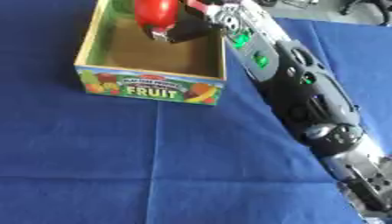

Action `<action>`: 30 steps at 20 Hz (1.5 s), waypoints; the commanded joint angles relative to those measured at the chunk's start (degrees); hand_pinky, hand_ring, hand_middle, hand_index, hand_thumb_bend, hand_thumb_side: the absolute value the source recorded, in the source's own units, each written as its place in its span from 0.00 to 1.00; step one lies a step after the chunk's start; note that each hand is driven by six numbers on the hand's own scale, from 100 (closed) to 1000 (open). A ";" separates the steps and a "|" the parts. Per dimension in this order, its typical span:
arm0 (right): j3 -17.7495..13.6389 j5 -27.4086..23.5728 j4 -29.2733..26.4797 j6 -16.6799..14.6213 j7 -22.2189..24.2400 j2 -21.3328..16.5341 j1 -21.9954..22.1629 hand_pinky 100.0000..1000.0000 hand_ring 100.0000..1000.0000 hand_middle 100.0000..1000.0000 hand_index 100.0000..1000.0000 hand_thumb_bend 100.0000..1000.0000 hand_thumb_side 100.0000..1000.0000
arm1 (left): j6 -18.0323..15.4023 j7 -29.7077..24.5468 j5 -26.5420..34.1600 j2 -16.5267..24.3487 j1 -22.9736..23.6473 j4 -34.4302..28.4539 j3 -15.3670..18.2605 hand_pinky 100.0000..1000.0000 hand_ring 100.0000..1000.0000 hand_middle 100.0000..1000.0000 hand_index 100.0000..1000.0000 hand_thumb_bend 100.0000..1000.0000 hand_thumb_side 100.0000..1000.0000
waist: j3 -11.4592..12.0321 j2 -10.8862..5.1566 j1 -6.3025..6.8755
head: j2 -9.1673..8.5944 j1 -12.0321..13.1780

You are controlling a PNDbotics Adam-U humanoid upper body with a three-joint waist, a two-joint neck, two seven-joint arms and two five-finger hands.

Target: Pick up objects on the table and place them in the box.

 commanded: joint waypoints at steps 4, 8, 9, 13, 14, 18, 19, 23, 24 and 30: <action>-1.93 -2.07 -2.74 -0.64 -5.29 -1.39 -1.82 1.00 1.00 0.98 1.00 0.35 1.00 | 0.23 0.14 0.32 0.26 0.00 -1.11 -0.02 0.30 0.48 0.50 0.77 0.00 1.00 | -0.08 -1.50 0.42 | -0.80 -0.45; -0.60 1.00 -1.84 -1.87 -8.39 -1.83 -1.34 1.00 1.00 1.00 1.00 0.00 0.52 | 0.28 0.36 0.32 0.24 0.09 -1.11 0.10 0.30 0.48 0.50 0.77 0.00 1.00 | -0.06 -1.65 0.36 | -0.72 -0.78; -0.61 1.35 -1.38 -2.03 -7.08 -1.71 -1.41 1.00 1.00 1.00 1.00 0.00 0.52 | 0.29 0.47 0.32 0.22 0.09 -1.11 0.14 0.30 0.48 0.50 0.77 0.00 1.00 | -0.08 -1.68 0.36 | -0.70 -0.82; -1.39 4.01 -0.30 -0.25 -2.65 -1.52 -1.61 1.00 1.00 1.00 1.00 0.00 0.06 | 0.43 0.39 0.28 0.10 0.06 -1.11 0.08 0.30 0.48 0.50 0.77 0.00 1.00 | -0.14 -1.69 0.27 | -0.76 -1.24; -1.45 4.00 -0.56 -0.29 -1.97 -1.51 -1.61 1.00 1.00 1.00 1.00 0.00 0.02 | 0.47 0.34 0.28 0.06 0.06 -1.11 0.08 0.30 0.48 0.50 0.77 0.00 1.00 | -0.16 -1.67 0.25 | -0.78 -1.27; -1.70 3.29 -1.56 -2.68 -0.57 -1.78 -1.60 1.00 1.00 1.00 1.00 0.65 0.96 | 0.54 0.28 0.25 0.04 0.07 -1.11 0.18 0.30 0.47 0.49 0.76 0.00 1.00 | -0.24 -1.57 0.23 | -0.82 -1.45; -1.97 2.73 -1.52 -2.91 -1.28 -1.77 -1.51 1.00 1.00 1.00 1.00 0.66 0.98 | 0.53 0.26 0.24 0.03 0.08 -1.11 0.20 0.30 0.47 0.49 0.76 0.00 1.00 | -0.24 -1.53 0.24 | -0.86 -1.50; -2.02 0.67 -0.92 -2.61 -3.42 -1.84 -1.37 1.00 1.00 1.00 1.00 0.67 1.00 | 0.50 0.17 0.24 0.02 0.10 -1.11 0.24 0.30 0.47 0.49 0.76 0.00 1.00 | -0.19 -1.50 0.23 | -0.87 -1.59; -1.94 0.46 -0.85 -2.57 -3.64 -1.86 -1.37 1.00 1.00 1.00 1.00 0.67 1.00 | 0.50 0.16 0.24 0.02 0.10 -1.11 0.24 0.30 0.47 0.49 0.76 0.00 1.00 | -0.19 -1.50 0.23 | -0.87 -1.60; -1.54 -1.07 -0.83 -5.44 -5.11 -1.96 -0.44 0.98 1.00 1.00 1.00 0.69 0.86 | 1.10 0.18 0.21 -0.04 0.11 -1.11 0.34 0.31 0.47 0.49 0.76 0.00 1.00 | -0.18 -1.27 0.09 | -1.36 -1.76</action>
